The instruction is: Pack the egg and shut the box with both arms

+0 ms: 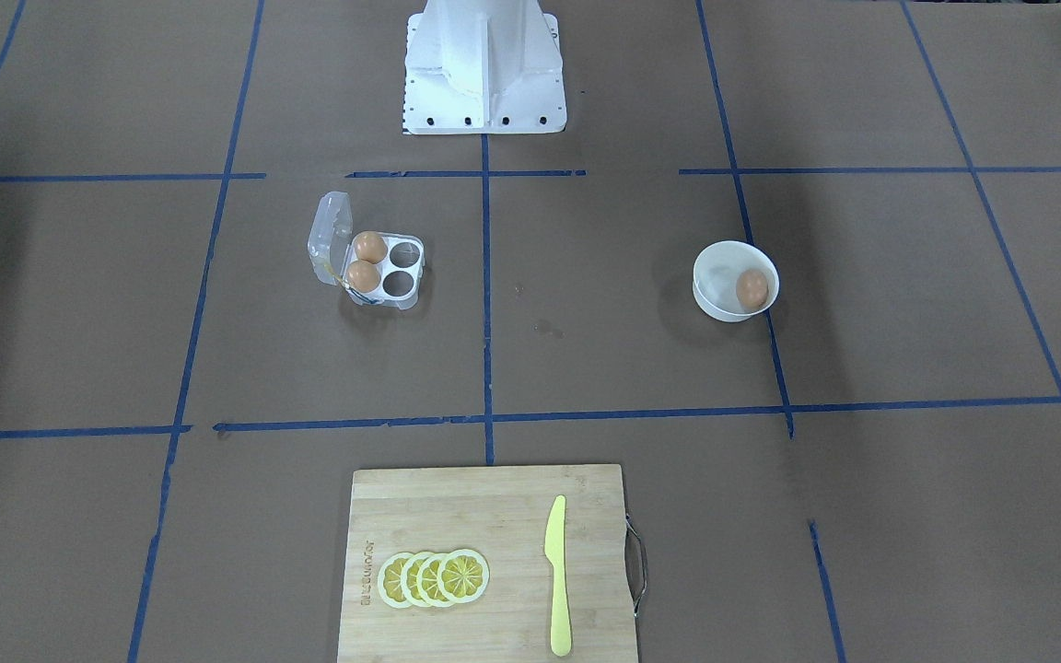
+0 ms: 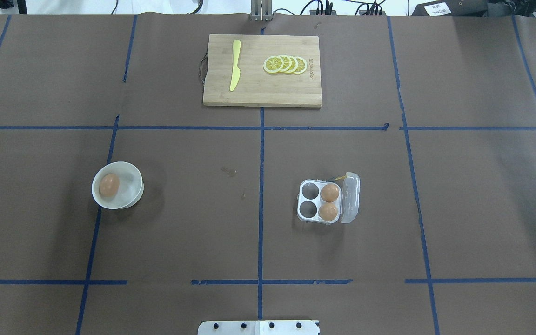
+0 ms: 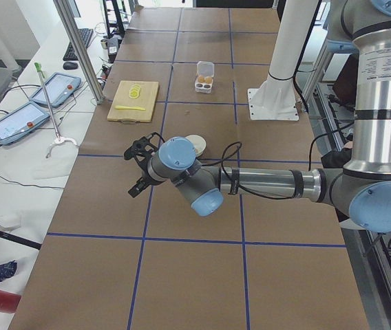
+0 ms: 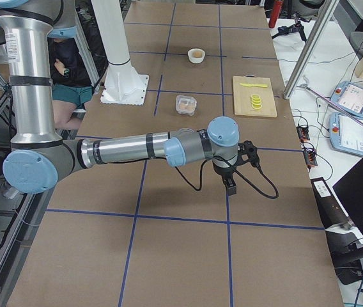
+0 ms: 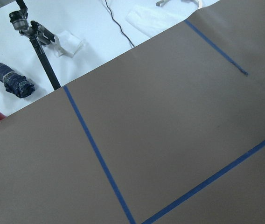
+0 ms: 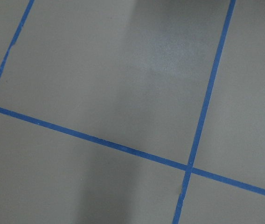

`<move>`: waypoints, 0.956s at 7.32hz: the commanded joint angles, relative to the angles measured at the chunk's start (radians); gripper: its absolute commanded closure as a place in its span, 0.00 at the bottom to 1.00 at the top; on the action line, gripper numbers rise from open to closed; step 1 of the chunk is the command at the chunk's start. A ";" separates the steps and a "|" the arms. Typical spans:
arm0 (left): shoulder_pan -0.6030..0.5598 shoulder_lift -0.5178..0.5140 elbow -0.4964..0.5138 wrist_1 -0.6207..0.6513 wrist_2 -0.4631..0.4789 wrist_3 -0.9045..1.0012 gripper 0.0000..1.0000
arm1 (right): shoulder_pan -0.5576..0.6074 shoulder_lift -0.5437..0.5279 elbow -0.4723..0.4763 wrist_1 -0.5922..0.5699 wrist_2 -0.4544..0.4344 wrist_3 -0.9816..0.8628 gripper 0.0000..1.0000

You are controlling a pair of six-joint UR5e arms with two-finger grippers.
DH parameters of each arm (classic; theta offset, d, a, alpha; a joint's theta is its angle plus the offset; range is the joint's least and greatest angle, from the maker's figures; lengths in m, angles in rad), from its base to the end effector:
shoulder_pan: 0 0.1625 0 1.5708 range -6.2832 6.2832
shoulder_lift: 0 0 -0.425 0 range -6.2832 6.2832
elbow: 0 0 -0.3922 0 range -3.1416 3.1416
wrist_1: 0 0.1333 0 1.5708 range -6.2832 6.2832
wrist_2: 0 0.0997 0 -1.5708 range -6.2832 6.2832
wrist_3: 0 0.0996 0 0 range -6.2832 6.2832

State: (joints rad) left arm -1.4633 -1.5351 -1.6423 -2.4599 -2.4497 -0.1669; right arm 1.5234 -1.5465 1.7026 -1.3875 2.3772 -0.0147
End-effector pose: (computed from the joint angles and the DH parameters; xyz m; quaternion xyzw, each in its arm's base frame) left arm -0.0040 -0.4908 0.5318 0.3479 0.4324 0.1657 0.8152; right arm 0.0370 -0.5170 0.5582 0.1490 -0.3892 -0.0944 0.9041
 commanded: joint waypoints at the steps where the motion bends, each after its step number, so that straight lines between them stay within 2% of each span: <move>1: 0.163 0.006 -0.091 -0.019 0.051 -0.222 0.00 | -0.034 -0.010 0.003 0.038 -0.009 0.060 0.00; 2: 0.255 0.006 -0.124 -0.018 0.140 -0.299 0.00 | -0.034 -0.010 0.003 0.038 -0.009 0.059 0.00; 4: 0.448 0.007 -0.212 -0.013 0.338 -0.569 0.00 | -0.034 -0.032 0.005 0.041 -0.007 0.053 0.00; 5: 0.518 0.006 -0.218 -0.011 0.395 -0.676 0.00 | -0.035 -0.046 0.003 0.057 -0.007 0.056 0.00; 6: 0.573 0.006 -0.218 -0.008 0.449 -0.760 0.06 | -0.034 -0.055 0.002 0.088 -0.007 0.062 0.00; 7: 0.607 0.004 -0.224 0.021 0.468 -0.825 0.16 | -0.034 -0.063 0.002 0.090 -0.007 0.062 0.00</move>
State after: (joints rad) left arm -0.9141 -1.5295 -1.8586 -2.4627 -2.0267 -0.8942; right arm 1.4892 -1.5978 1.7050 -1.3114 2.3700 0.0453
